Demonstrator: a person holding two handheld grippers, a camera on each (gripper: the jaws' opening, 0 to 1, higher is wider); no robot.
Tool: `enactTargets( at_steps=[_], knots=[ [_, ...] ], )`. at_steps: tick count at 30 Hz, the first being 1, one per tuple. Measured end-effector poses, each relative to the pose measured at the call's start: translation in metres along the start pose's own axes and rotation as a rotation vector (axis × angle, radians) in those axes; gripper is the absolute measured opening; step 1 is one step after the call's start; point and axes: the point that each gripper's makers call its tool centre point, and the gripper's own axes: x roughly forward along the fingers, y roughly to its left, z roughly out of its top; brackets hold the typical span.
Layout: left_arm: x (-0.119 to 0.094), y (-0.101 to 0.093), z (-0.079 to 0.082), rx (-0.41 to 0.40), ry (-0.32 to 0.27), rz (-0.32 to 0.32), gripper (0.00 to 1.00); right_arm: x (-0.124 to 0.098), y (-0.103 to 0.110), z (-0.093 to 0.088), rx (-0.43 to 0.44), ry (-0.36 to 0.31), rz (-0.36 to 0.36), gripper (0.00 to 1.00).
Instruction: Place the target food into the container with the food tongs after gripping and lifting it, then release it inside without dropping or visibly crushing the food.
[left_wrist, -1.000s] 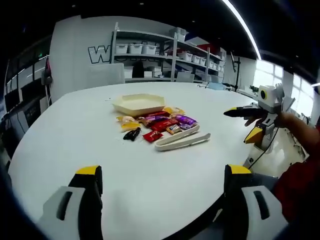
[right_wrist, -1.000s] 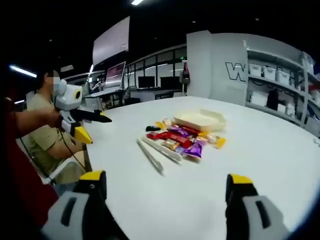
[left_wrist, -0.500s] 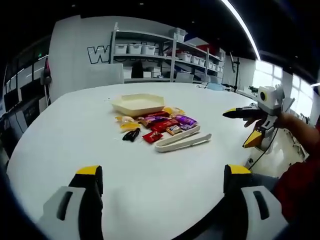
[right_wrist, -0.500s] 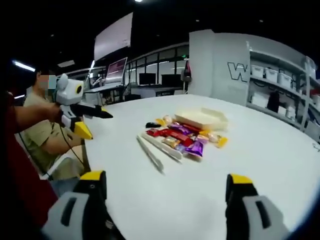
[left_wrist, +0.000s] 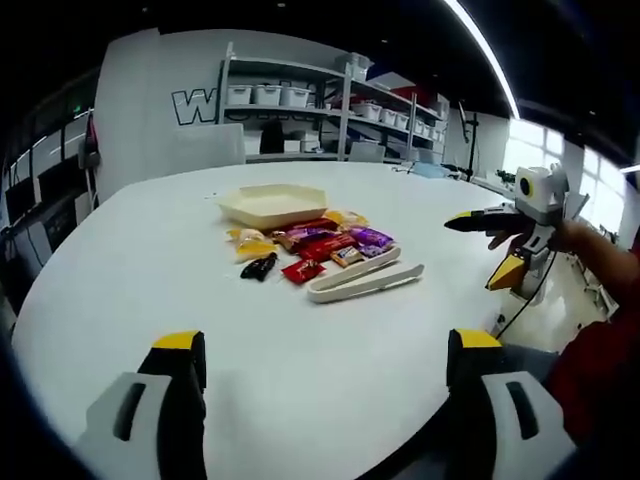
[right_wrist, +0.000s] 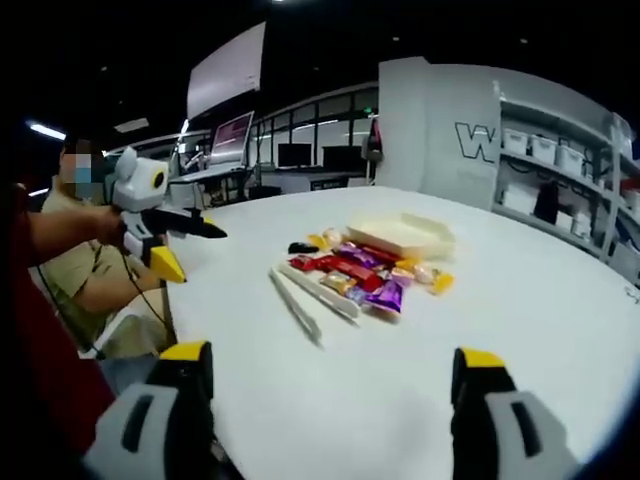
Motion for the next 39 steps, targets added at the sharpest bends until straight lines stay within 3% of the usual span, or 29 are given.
enactTargets(
  at_steps=[6, 17, 27, 33, 37, 39],
  knots=[
    [0.002, 0.001, 0.003, -0.002, -0.005, -0.002, 0.97, 0.005, 0.002, 0.002, -0.009, 0.005, 0.01, 0.99],
    [0.012, -0.003, 0.003, 0.019, 0.006, -0.03, 0.92, 0.016, 0.016, 0.024, -0.096, -0.066, 0.081, 0.91],
    [0.025, -0.015, 0.002, 0.059, 0.031, -0.087, 0.81, 0.033, 0.036, 0.02, -0.148, -0.033, 0.162, 0.79],
    [0.037, -0.022, 0.004, 0.061, 0.043, -0.123, 0.78, 0.046, 0.051, 0.017, -0.135, -0.017, 0.222, 0.58],
    [0.04, -0.028, 0.005, 0.063, 0.04, -0.14, 0.77, 0.051, 0.046, 0.02, -0.212, -0.027, 0.198, 0.29],
    [0.042, -0.032, 0.004, 0.067, 0.047, -0.151, 0.77, 0.054, 0.043, 0.021, -0.186, -0.031, 0.195, 0.28]
  ],
)
